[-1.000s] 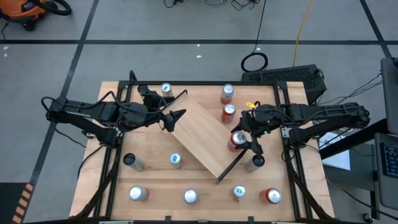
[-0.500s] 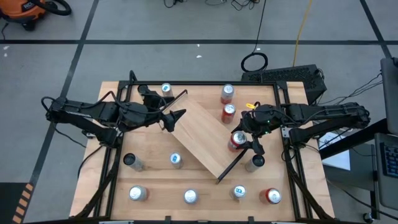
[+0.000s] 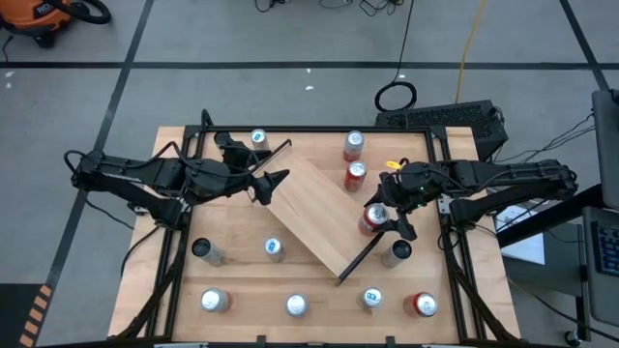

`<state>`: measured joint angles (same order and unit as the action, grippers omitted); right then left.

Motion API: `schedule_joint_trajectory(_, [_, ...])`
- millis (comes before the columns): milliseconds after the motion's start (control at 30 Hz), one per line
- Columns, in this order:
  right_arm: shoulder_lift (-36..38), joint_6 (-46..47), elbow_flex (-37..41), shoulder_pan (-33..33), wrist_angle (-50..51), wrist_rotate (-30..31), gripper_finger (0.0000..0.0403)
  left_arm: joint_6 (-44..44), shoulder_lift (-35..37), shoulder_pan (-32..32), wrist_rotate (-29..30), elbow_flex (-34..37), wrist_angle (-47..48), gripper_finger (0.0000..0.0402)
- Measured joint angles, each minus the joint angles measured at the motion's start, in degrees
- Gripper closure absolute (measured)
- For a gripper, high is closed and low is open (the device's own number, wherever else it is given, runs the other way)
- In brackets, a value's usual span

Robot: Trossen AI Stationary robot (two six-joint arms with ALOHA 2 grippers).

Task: Place canned beverage on shelf
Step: Put the top red soda can on the shelf

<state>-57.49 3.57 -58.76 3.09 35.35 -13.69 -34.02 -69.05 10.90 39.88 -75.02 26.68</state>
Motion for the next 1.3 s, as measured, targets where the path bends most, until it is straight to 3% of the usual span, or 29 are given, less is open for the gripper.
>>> schedule_joint_trajectory(533, [0.1,-2.1,0.0,0.0,-1.8,0.0,0.0059,0.0,0.0,0.0,0.0,0.0,0.0,0.0004])
schedule_joint_trajectory(1133, [1.8,1.4,-1.4,0.0,-4.2,0.0,0.0057,-0.1,0.0,0.0,0.0,0.0,0.0,0.0004])
schedule_joint_trajectory(1300, [2.8,5.6,-4.4,-0.1,-4.0,3.2,0.0057,-0.1,0.0,0.0,0.0,0.0,0.0,0.0004])
